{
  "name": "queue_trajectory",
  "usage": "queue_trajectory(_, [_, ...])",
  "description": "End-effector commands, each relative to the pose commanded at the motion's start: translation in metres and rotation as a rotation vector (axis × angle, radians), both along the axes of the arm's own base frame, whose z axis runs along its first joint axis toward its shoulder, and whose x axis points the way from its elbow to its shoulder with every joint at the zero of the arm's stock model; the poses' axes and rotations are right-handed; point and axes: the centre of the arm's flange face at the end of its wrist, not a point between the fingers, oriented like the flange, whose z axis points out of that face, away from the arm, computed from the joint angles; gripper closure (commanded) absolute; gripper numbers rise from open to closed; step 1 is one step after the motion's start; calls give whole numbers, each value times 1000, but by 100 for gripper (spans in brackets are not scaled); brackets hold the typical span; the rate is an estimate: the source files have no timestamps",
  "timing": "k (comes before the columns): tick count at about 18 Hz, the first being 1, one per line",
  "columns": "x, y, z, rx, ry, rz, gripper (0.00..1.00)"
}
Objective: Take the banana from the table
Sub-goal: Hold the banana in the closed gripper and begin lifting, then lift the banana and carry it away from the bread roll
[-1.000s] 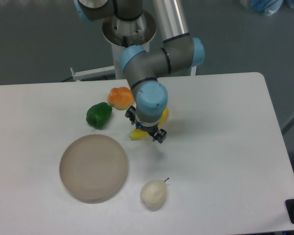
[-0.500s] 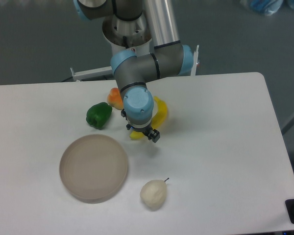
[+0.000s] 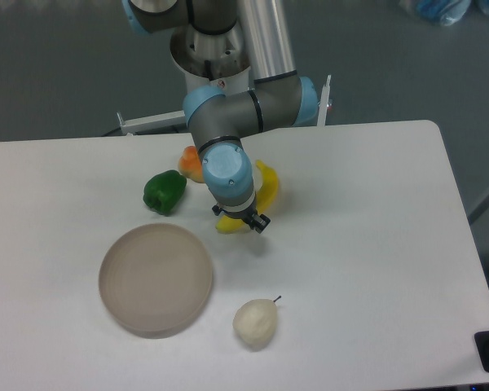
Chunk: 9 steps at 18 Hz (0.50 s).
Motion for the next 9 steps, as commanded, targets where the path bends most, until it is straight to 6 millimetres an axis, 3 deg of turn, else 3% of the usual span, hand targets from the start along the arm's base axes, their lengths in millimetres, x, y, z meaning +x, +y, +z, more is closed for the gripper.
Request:
queue_trajectory(4, [-6,3,8,-3,31,-11,100])
queue_trajectory(9, [-38,27,54,68,79,-25,100])
